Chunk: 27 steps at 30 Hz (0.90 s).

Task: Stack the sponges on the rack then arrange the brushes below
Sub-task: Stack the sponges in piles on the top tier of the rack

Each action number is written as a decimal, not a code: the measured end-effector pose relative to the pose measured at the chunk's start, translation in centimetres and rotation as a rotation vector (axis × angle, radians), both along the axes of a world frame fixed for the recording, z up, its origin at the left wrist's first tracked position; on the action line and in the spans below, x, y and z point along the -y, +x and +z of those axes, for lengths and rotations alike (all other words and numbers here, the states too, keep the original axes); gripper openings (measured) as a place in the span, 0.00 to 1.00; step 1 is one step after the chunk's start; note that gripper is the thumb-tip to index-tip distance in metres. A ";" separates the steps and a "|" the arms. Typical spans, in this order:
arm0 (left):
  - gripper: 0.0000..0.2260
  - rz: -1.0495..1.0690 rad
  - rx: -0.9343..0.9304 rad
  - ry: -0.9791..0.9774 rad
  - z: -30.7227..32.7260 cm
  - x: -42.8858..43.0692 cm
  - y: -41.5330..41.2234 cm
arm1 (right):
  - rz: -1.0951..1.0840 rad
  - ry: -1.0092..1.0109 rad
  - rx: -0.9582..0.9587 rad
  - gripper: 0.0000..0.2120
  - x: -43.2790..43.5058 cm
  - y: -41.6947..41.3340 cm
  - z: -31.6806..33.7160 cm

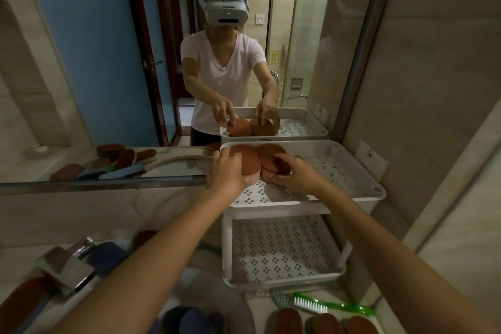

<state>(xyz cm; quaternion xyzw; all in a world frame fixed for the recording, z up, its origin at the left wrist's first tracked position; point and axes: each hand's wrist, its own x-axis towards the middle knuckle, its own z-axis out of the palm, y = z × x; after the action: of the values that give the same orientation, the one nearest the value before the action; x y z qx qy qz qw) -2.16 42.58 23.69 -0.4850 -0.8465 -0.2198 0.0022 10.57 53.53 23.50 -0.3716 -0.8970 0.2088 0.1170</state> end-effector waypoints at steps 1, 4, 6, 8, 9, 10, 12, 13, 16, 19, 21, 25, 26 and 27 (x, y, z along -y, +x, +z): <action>0.26 -0.002 0.026 0.006 0.1 0.2 0.0 | -0.004 -0.002 -0.008 0.33 0.3 0.1 0.2; 0.27 0.007 0.060 0.025 0.8 1.1 0.4 | -0.041 0.012 -0.107 0.31 1.4 0.5 0.9; 0.24 0.023 0.070 0.071 1.5 1.9 0.6 | -0.059 0.056 -0.205 0.28 2.6 0.9 1.5; 0.21 0.033 0.098 0.155 2.5 3.2 0.9 | -0.101 0.094 -0.283 0.24 4.5 1.4 2.2; 0.20 0.035 0.113 0.202 2.9 4.0 1.0 | -0.117 0.131 -0.332 0.23 5.7 1.7 2.5; 0.19 0.036 0.129 0.246 3.1 5.0 1.2 | -0.130 0.172 -0.389 0.21 6.9 2.0 2.6; 0.16 0.049 0.174 0.316 2.9 7.5 1.9 | -0.143 0.226 -0.490 0.18 10.1 2.6 2.0; 0.15 0.061 0.214 0.338 2.4 8.9 2.3 | -0.132 0.213 -0.530 0.16 11.9 3.0 1.4; 0.12 0.110 0.356 0.307 -0.7 13.7 3.6 | -0.106 0.076 -0.601 0.15 17.2 3.7 -2.0; 0.12 0.148 0.465 0.179 -5.6 17.9 4.6 | -0.155 -0.044 -0.551 0.15 21.9 4.2 -6.6; 0.11 0.168 0.530 0.062 -9.2 20.3 5.2 | -0.162 -0.178 -0.476 0.14 24.8 4.6 -10.1; 0.17 0.137 0.601 -0.150 -15.7 24.8 6.4 | -0.105 -0.371 -0.099 0.15 29.5 6.8 -17.0; 0.13 0.143 0.614 -0.208 -17.0 25.8 6.6 | -0.063 -0.392 0.009 0.16 30.3 7.6 -18.4; 0.09 0.151 0.614 -0.263 -18.2 26.7 6.7 | -0.026 -0.411 0.096 0.18 31.0 8.4 -19.6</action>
<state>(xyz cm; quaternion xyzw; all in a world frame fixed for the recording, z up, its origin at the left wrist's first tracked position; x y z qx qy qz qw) 4.56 15.84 5.53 -0.3283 -0.8621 -0.2437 -0.2993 18.93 22.51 3.94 -0.4087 -0.8353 0.3678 -0.0015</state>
